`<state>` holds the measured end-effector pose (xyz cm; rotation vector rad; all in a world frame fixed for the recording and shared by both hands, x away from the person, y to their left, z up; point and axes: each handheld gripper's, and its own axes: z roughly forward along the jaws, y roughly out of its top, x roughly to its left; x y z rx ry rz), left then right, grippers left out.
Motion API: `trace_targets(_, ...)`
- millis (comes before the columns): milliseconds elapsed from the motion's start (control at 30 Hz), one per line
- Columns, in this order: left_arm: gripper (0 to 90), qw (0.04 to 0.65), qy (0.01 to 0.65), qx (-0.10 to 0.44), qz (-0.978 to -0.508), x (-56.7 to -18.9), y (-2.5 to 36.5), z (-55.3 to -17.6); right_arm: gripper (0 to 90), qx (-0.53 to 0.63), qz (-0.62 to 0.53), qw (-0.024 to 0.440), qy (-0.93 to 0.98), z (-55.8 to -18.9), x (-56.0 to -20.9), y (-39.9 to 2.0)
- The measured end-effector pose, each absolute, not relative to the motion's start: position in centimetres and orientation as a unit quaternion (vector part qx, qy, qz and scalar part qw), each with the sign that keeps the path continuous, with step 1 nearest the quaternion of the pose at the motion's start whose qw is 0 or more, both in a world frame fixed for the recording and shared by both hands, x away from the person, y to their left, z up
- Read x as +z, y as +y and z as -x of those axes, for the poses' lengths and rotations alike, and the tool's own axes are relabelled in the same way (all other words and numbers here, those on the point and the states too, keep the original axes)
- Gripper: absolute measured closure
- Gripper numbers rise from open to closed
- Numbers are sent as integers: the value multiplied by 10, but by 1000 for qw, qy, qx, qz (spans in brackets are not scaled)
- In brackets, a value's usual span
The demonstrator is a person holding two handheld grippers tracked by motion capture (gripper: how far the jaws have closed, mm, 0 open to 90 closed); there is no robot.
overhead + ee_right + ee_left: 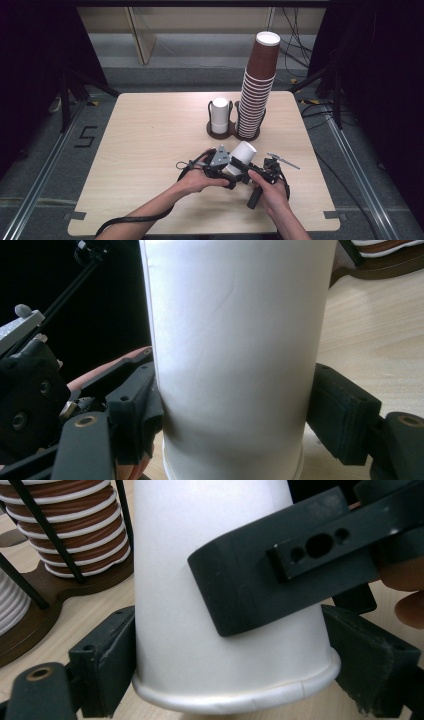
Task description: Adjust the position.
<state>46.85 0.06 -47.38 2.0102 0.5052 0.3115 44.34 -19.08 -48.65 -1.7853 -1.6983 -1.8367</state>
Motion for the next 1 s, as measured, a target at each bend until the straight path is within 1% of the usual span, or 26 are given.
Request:
trace_targets(100, 128, 498, 217, 116, -831, -474, 1, -469, 289, -599, 578, 38, -553, -443, -486, -191)
trace_targets(167, 135, 496, 214, 116, -833, -474, 1, -469, 286, -600, 581, 50, -548, -442, -485, -189)
trace_targets(233, 151, 493, 216, 121, -834, -474, 1, -468, 272, -598, 575, 40, -556, -443, -487, -190)
trace_targets(300, 177, 492, 214, 122, -835, -473, 2, -467, 248, -598, 578, 55, -552, -442, -485, -189)
trace_targets(367, 202, 494, 213, 125, -834, -472, 3, -466, 225, -601, 570, 39, -559, -444, -486, -190)
trace_targets(533, 258, 489, 207, 129, -838, -471, 6, -465, 171, -592, 572, 36, -567, -446, -485, -188)
trace_targets(633, 261, 483, 204, 133, -841, -471, 8, -465, 134, -586, 573, 31, -572, -446, -486, -187)
trace_targets(733, 262, 484, 207, 132, -840, -471, 9, -465, 114, -583, 584, 46, -563, -445, -484, -187)
trace_targets(767, 262, 487, 207, 134, -838, -471, 9, -465, 108, -586, 574, 30, -571, -446, -485, -188)
trace_targets(867, 262, 488, 209, 127, -838, -471, 10, -465, 75, -592, 568, 30, -571, -446, -484, -188)
trace_targets(933, 262, 487, 213, 134, -836, -470, 10, -464, 60, -597, 561, 35, -572, -446, -481, -189)
trace_targets(967, 262, 484, 209, 135, -839, -470, 12, -464, 54, -599, 553, 21, -579, -447, -482, -190)
trace_targets(1000, 262, 482, 209, 133, -840, -469, 13, -465, 50, -599, 552, 23, -580, -446, -481, -190)
